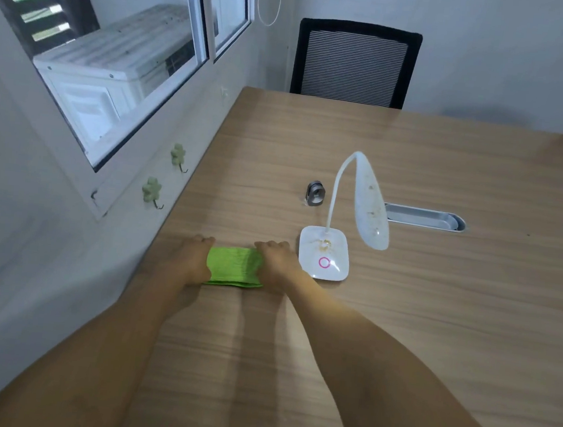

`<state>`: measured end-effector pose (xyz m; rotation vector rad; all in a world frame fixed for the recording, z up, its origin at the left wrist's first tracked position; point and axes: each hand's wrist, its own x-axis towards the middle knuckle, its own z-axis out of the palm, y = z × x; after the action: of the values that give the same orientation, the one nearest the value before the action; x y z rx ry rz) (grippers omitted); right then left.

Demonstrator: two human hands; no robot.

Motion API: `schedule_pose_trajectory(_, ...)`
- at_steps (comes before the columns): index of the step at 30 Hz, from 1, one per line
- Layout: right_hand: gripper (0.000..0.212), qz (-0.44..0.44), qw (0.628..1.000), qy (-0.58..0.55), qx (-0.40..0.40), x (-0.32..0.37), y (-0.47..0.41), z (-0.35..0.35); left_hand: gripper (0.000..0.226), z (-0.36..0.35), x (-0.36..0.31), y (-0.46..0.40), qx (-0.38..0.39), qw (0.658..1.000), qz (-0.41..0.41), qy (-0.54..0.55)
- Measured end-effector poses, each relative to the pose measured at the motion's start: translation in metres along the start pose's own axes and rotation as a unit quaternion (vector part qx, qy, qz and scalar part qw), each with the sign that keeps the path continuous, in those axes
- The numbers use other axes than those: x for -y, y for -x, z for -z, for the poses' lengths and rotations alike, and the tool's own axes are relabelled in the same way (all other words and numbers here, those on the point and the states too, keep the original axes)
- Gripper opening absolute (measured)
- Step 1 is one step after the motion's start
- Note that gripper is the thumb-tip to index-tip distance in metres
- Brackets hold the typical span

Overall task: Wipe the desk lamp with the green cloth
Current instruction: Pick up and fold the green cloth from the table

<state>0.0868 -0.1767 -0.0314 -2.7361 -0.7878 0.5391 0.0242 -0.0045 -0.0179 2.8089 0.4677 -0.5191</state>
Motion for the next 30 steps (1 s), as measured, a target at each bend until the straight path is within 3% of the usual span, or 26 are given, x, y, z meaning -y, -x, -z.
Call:
schedule_pose_trajectory(5, 0.055, 0.014, 0.999, -0.001, -0.041, 0.000, 0.006, 0.003, 0.058, 0.006, -0.003, 0.005, -0.040, 0.999, -0.023, -0.023)
schedule_pose_trajectory(11, 0.018, -0.004, 0.994, -0.105, -0.037, 0.000, 0.035, 0.014, 0.036, 0.037, -0.007, 0.024, 0.003, 1.000, -0.023, -0.008)
schedule_pose_trajectory(13, 0.006, -0.028, 0.979, -0.199, -0.044, -0.003, 0.051, 0.019, 0.032, 0.045, -0.009, 0.033, 0.018, 0.999, -0.038, 0.016)
schedule_pose_trajectory(16, 0.006, -0.070, 0.937, -0.341, -0.026, -0.010, 0.073, 0.025, 0.030, 0.049, -0.020, 0.049, 0.031, 0.998, -0.051, 0.033)
schedule_pose_trajectory(20, 0.009, -0.130, 0.892, -0.432, 0.003, -0.027, 0.099, 0.032, 0.027, 0.044, -0.036, 0.067, 0.057, 0.991, -0.043, 0.109)
schedule_pose_trajectory(25, 0.033, -0.207, 0.779, -0.591, -0.033, -0.043, 0.119, 0.035, 0.006, 0.033, -0.060, 0.079, 0.082, 0.972, -0.022, 0.221)
schedule_pose_trajectory(30, 0.033, -0.218, 0.627, -0.744, -0.073, -0.052, 0.129, 0.039, 0.015, 0.030, -0.077, 0.084, 0.085, 0.930, -0.001, 0.357)
